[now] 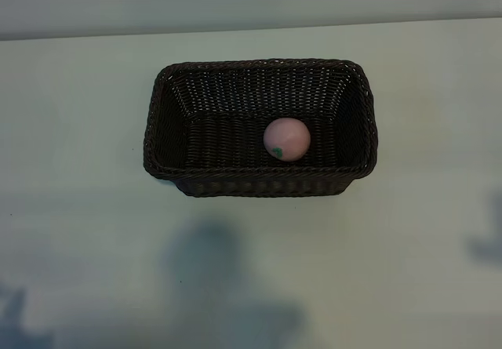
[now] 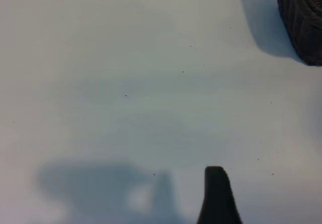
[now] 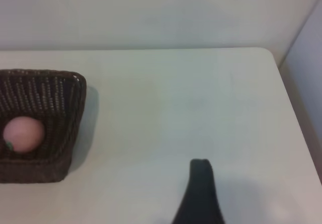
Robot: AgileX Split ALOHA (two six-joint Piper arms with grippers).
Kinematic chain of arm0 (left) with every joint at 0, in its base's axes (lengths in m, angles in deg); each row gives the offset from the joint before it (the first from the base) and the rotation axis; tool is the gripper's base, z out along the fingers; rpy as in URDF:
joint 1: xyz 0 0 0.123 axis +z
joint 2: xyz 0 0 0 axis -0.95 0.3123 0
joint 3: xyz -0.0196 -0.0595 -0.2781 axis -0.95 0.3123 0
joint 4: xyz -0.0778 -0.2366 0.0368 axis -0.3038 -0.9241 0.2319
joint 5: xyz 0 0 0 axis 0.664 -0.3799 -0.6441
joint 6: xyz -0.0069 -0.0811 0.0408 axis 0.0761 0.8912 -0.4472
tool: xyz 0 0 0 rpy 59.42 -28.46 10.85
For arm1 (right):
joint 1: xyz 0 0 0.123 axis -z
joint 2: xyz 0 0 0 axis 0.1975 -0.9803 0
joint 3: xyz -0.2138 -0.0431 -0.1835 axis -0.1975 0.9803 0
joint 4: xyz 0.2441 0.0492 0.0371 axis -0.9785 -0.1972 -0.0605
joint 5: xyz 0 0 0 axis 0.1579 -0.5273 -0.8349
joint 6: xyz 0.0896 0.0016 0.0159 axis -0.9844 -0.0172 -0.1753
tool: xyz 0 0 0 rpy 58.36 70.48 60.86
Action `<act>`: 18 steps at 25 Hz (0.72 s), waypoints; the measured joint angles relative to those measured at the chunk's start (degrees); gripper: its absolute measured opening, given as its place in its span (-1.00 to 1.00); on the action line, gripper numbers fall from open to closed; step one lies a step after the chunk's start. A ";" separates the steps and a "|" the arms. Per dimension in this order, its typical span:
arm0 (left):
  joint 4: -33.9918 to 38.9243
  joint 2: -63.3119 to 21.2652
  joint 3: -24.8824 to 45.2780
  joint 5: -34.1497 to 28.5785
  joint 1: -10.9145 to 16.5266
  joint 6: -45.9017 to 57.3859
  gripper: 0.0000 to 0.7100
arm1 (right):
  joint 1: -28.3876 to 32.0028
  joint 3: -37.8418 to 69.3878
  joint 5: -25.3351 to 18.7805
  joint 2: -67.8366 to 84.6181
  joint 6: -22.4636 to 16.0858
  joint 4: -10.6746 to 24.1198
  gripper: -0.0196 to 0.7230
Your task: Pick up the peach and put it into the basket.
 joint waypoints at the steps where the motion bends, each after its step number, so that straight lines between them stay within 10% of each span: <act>1: 0.00 0.00 0.00 0.00 0.00 0.00 0.39 | 0.00 1.13 0.00 1.21 0.15 0.00 0.57; 18: 0.00 0.00 0.00 0.00 0.00 0.00 0.39 | 0.00 16.94 0.43 18.83 1.43 -0.53 0.58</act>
